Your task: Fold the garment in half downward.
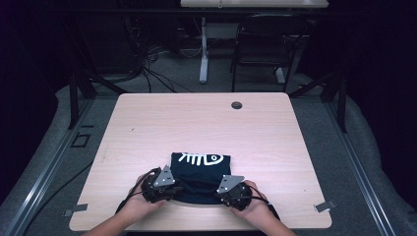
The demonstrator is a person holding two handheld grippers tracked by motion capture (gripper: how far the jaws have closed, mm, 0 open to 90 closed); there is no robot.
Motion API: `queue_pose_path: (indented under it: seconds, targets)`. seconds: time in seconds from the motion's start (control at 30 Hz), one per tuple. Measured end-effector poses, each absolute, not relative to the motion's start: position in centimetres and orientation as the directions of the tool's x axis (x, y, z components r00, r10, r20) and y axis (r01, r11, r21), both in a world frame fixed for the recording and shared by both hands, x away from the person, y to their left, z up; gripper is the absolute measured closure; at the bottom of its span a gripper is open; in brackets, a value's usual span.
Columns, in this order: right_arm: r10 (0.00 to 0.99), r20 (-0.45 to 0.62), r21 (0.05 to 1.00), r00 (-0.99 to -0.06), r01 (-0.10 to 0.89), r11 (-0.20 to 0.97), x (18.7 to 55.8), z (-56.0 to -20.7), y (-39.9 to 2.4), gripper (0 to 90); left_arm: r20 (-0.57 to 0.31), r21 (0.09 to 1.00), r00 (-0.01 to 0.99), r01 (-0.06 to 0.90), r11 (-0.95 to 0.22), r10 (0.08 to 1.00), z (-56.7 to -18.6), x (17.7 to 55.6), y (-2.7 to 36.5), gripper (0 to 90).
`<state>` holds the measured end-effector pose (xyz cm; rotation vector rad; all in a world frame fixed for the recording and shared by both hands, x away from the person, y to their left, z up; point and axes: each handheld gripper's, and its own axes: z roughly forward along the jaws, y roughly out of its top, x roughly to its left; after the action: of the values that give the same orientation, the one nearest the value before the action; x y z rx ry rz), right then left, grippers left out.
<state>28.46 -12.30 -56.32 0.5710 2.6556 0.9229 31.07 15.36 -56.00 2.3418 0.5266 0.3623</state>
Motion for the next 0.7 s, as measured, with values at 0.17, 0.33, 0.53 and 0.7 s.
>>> queue_pose_path:
  seconds: [0.17,0.33,0.53,0.7]
  targets:
    - [0.483,-0.114,0.646,-0.868,0.304,0.7,29.7,-56.4,-12.6,81.0,0.086,0.711,0.861,0.299,-0.636,0.501,-56.2,32.5,15.3,66.4]
    - [0.502,-0.106,0.649,-0.858,0.323,0.689,30.5,-56.6,-12.8,81.0,0.063,0.727,0.851,0.318,-0.609,0.521,-56.3,33.4,15.3,66.2]
    - [0.522,-0.104,0.648,-0.846,0.341,0.681,31.6,-56.5,-12.9,80.6,0.015,0.749,0.828,0.362,-0.555,0.56,-56.5,34.8,15.5,65.6]
    - [0.529,-0.119,0.642,-0.84,0.341,0.686,31.9,-56.5,-12.7,80.0,0.021,0.749,0.845,0.342,-0.568,0.535,-56.3,34.3,15.3,59.0]
